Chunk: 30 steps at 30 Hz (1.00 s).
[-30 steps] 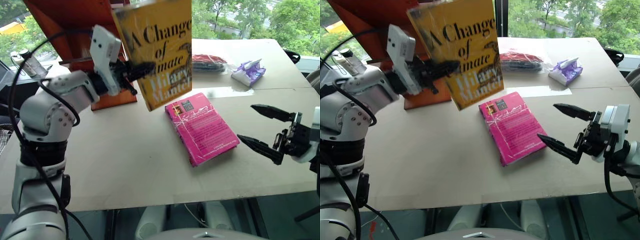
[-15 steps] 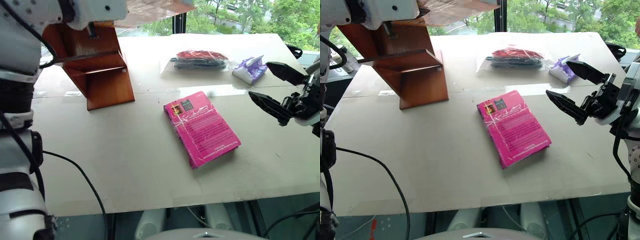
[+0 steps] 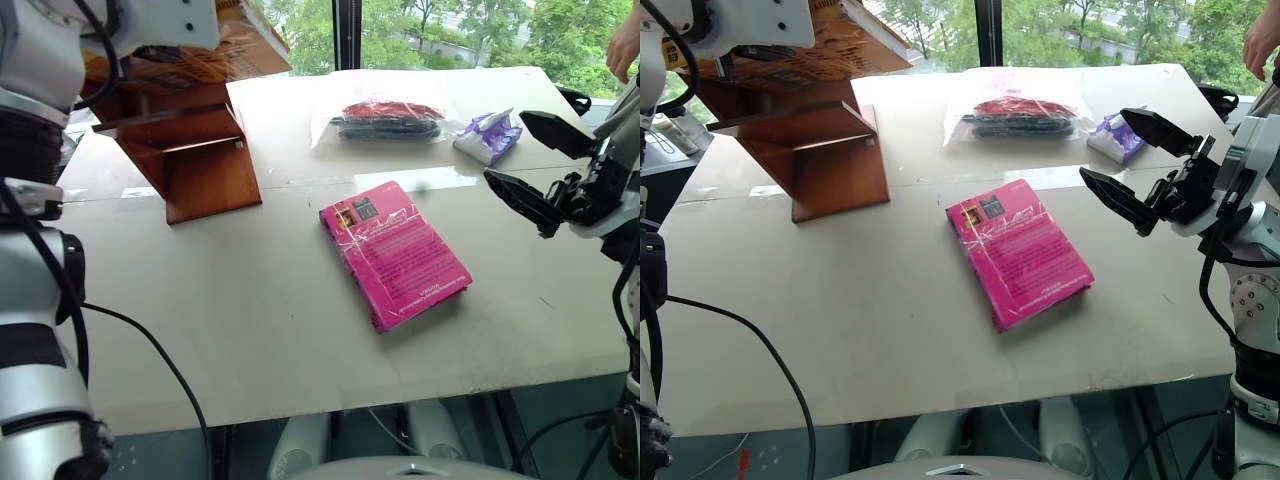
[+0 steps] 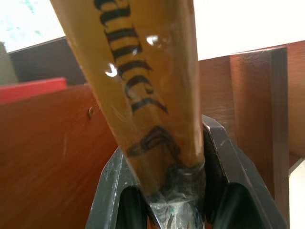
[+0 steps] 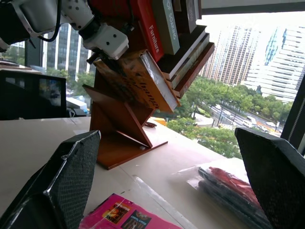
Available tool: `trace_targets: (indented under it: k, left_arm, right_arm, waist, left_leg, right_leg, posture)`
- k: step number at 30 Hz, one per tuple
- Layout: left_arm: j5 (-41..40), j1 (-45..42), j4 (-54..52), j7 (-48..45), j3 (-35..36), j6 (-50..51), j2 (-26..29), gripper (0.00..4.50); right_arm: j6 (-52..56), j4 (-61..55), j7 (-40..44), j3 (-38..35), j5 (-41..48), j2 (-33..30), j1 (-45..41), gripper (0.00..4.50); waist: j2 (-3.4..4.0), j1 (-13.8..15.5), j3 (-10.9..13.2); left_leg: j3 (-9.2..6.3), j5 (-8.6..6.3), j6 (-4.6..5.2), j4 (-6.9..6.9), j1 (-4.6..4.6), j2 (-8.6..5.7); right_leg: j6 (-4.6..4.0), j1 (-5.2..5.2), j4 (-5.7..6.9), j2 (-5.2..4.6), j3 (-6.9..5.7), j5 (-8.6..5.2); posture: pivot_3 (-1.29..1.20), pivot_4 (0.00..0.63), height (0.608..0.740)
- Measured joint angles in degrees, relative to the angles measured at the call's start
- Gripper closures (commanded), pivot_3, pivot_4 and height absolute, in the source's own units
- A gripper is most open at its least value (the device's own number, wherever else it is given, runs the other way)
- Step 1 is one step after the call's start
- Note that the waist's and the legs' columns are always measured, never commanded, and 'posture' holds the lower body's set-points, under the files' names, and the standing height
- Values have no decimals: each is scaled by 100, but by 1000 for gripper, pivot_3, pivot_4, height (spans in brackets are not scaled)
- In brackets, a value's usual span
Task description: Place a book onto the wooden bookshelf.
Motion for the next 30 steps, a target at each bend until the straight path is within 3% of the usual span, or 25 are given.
trace_targets:
  k: [7, 17, 18, 20, 25, 30]
  left_arm:
    - [210, 161, -281, -594, 33, 706, -56, 3699]
    - [581, 479, -423, -259, 72, 1367, -106, 3699]
    - [588, 537, -447, -220, 76, 1365, -103, 2902]
    - [536, 697, -547, -254, 164, 1373, -88, 2410]
    - [362, 1090, -865, -364, 480, 1667, 2, 187]
    - [-257, 1417, -1794, -675, 1250, 2078, 305, 50]
  right_arm:
    - [42, -247, -64, -27, 60, -17, 120, 0]
    - [36, -235, -41, 4, 39, 38, 151, 0]
    - [37, -228, -38, 4, 39, 38, 151, 0]
    - [43, -224, -25, 5, 42, 37, 150, 0]
    - [144, -225, 16, 3, 121, -50, 152, 0]
    - [214, -216, 138, -7, 216, -181, 124, 0]
  waist:
    - [-4, -50, 6]
    - [-2, -46, 5]
    - [-2, -48, 5]
    - [-1, -55, 5]
    - [-5, -36, 8]
    - [-11, -27, 11]
  left_leg:
    - [5, 1, -1, 13, 37, 9]
    - [13, 0, 0, 28, 37, 12]
    - [14, 0, 0, 28, 40, 13]
    - [19, 0, 0, 28, 48, 15]
    - [13, 0, 0, 43, 38, 18]
    - [10, 0, -2, 44, 22, 17]
  right_leg:
    - [-4, -1, 61, 12, 50, -3]
    - [-1, -3, 63, 7, 65, -4]
    - [-1, -3, 68, 8, 66, -4]
    - [-1, -2, 79, 9, 72, -4]
    - [-2, -2, 81, 12, 68, -4]
    - [-1, -11, 63, 5, 64, -4]
  posture:
    - [0, 150, 740]
    - [0, 150, 740]
    - [0, 150, 740]
    - [0, 150, 740]
    - [0, 150, 740]
    - [0, 150, 740]
